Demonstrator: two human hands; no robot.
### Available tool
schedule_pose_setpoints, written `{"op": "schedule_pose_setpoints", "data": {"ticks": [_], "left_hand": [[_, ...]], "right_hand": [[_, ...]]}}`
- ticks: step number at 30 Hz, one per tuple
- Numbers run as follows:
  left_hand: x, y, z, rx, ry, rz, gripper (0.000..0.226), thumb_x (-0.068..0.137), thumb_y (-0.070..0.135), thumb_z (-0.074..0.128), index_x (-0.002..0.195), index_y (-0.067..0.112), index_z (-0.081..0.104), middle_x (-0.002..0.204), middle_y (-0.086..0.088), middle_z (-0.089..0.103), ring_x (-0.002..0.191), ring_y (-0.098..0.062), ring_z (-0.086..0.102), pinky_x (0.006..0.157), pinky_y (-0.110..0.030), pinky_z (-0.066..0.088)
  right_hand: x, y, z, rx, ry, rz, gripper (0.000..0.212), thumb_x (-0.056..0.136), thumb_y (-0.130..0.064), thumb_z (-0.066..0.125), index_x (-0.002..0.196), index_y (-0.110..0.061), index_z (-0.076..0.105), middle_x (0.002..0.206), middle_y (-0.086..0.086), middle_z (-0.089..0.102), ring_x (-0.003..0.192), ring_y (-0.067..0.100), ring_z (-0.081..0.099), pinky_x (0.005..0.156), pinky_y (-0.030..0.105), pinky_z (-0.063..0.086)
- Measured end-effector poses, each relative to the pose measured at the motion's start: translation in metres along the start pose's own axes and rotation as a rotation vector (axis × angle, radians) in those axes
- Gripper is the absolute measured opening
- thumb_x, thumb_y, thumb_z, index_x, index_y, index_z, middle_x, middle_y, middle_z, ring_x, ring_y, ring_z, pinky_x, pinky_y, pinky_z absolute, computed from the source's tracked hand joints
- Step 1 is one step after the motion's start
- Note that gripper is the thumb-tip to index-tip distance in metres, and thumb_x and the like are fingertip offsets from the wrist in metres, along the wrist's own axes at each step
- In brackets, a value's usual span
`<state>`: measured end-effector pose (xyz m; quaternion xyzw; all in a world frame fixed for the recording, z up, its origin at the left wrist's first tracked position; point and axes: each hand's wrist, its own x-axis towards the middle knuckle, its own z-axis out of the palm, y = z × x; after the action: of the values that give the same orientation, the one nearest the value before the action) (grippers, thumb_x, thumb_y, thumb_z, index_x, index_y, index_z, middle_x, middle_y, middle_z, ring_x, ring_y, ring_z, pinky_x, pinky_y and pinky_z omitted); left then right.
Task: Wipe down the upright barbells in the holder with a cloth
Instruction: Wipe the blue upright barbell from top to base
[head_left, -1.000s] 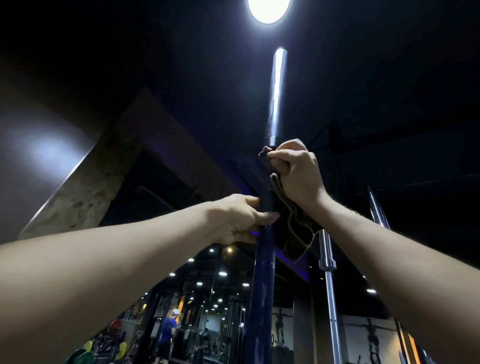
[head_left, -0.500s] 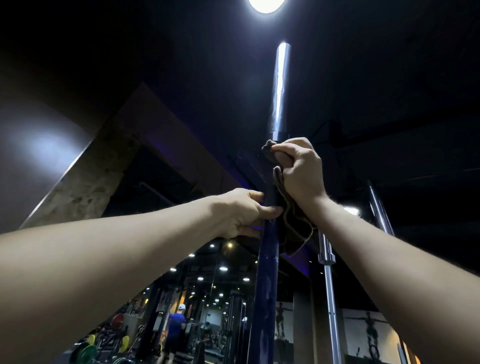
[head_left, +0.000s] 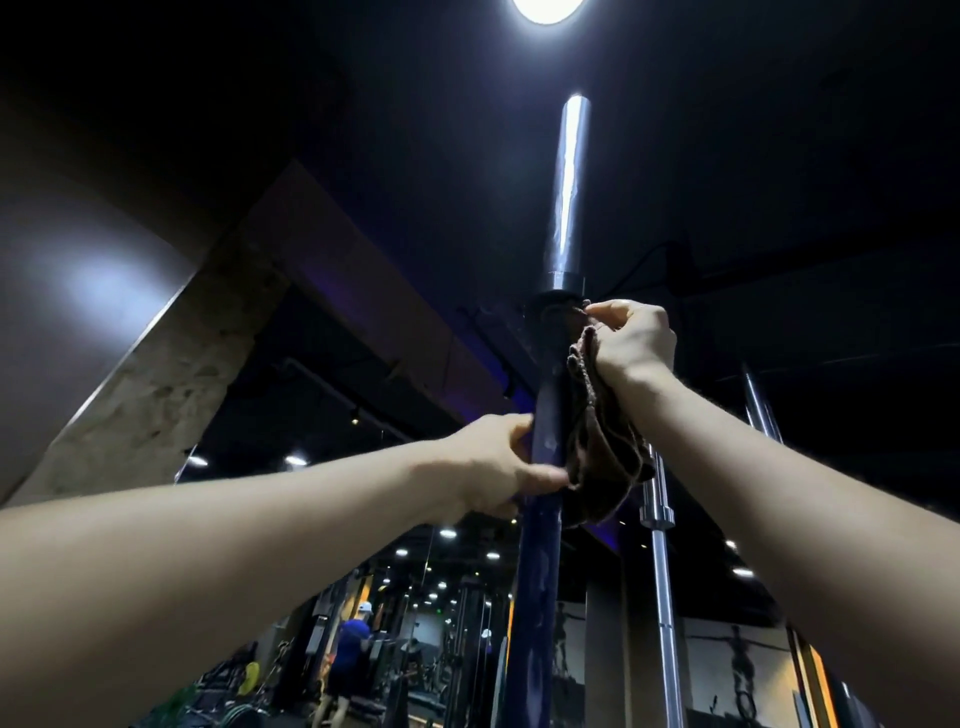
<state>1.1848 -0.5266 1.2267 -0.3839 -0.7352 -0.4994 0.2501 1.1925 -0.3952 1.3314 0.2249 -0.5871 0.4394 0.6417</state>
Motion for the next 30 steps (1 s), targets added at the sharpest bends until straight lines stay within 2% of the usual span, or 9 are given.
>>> {"op": "schedule_pose_setpoints", "data": {"ticks": [5,9,11,13,15,19,21,25,30], "left_hand": [[-0.014,-0.010,0.004,-0.116,-0.067,-0.054,0.048,0.086,-0.001,0.063,0.130,0.017,0.051,0.099,-0.012,0.062,0.088,-0.024,0.064,0.074,-0.038,0.059],[-0.013,-0.009,0.003,-0.151,-0.068,-0.076,0.044,0.085,-0.002,0.064,0.126,0.011,0.053,0.106,-0.017,0.065,0.088,-0.025,0.067,0.075,-0.041,0.059],[-0.016,-0.008,0.004,-0.194,-0.071,-0.078,0.039,0.086,-0.003,0.063,0.121,0.010,0.056,0.096,-0.011,0.064,0.080,-0.019,0.065,0.070,-0.036,0.059],[-0.017,-0.010,0.006,-0.209,-0.064,-0.071,0.038,0.085,-0.003,0.063,0.118,0.016,0.057,0.088,-0.007,0.063,0.079,-0.018,0.063,0.077,-0.041,0.058],[-0.016,-0.012,0.008,-0.218,-0.047,-0.065,0.045,0.085,-0.001,0.065,0.124,0.019,0.054,0.087,-0.006,0.061,0.083,-0.021,0.063,0.084,-0.046,0.056],[-0.011,-0.019,0.008,-0.221,-0.042,-0.063,0.062,0.084,0.003,0.068,0.138,0.020,0.046,0.087,-0.005,0.063,0.081,-0.020,0.066,0.077,-0.040,0.059],[-0.010,-0.022,0.008,-0.245,-0.058,-0.062,0.054,0.084,0.003,0.067,0.133,0.019,0.051,0.086,-0.004,0.064,0.080,-0.019,0.066,0.075,-0.039,0.059],[-0.009,-0.026,0.008,-0.242,-0.083,-0.059,0.014,0.086,0.002,0.064,0.095,0.013,0.063,0.078,-0.001,0.064,0.078,-0.017,0.064,0.083,-0.044,0.057],[-0.006,-0.033,0.012,-0.232,-0.080,-0.068,0.012,0.087,0.005,0.064,0.079,0.013,0.062,0.071,0.000,0.063,0.069,-0.015,0.063,0.075,-0.035,0.058]], "right_hand": [[-0.025,0.006,-0.003,-0.156,-0.075,-0.280,0.022,0.093,-0.015,0.059,0.111,-0.009,0.069,0.115,0.006,0.064,0.106,0.019,0.060,0.085,0.009,0.034],[-0.058,0.019,-0.004,-0.362,-0.238,-0.683,0.020,0.091,-0.014,0.060,0.105,-0.013,0.074,0.113,-0.002,0.060,0.099,0.019,0.044,0.086,0.020,0.032],[-0.062,0.022,-0.005,-0.432,-0.276,-0.718,0.021,0.093,-0.018,0.057,0.107,-0.015,0.073,0.114,-0.003,0.060,0.104,0.025,0.040,0.086,0.025,0.035],[-0.053,0.020,-0.007,-0.455,-0.269,-0.767,0.025,0.092,-0.024,0.053,0.104,-0.015,0.073,0.111,-0.001,0.061,0.104,0.030,0.043,0.084,0.035,0.044],[-0.033,0.015,-0.004,-0.489,-0.237,-0.790,0.029,0.091,-0.029,0.049,0.102,-0.016,0.072,0.112,-0.001,0.061,0.104,0.033,0.043,0.085,0.038,0.045],[-0.001,0.008,0.007,-0.627,-0.222,-0.755,0.024,0.089,-0.027,0.057,0.108,-0.017,0.069,0.121,-0.002,0.056,0.114,0.033,0.036,0.093,0.045,0.041],[-0.009,0.012,0.008,-0.601,-0.215,-0.762,0.033,0.087,-0.035,0.050,0.105,-0.016,0.070,0.119,-0.001,0.057,0.112,0.033,0.037,0.093,0.045,0.041],[-0.054,0.030,0.008,-0.612,-0.235,-0.945,0.042,0.091,-0.042,0.037,0.090,-0.019,0.072,0.109,-0.007,0.063,0.109,0.022,0.034,0.088,0.041,0.038],[-0.027,0.032,0.008,-0.765,-0.329,-1.071,0.028,0.087,-0.035,0.047,0.083,-0.020,0.070,0.097,-0.004,0.063,0.099,0.029,0.047,0.076,0.046,0.049]]}}
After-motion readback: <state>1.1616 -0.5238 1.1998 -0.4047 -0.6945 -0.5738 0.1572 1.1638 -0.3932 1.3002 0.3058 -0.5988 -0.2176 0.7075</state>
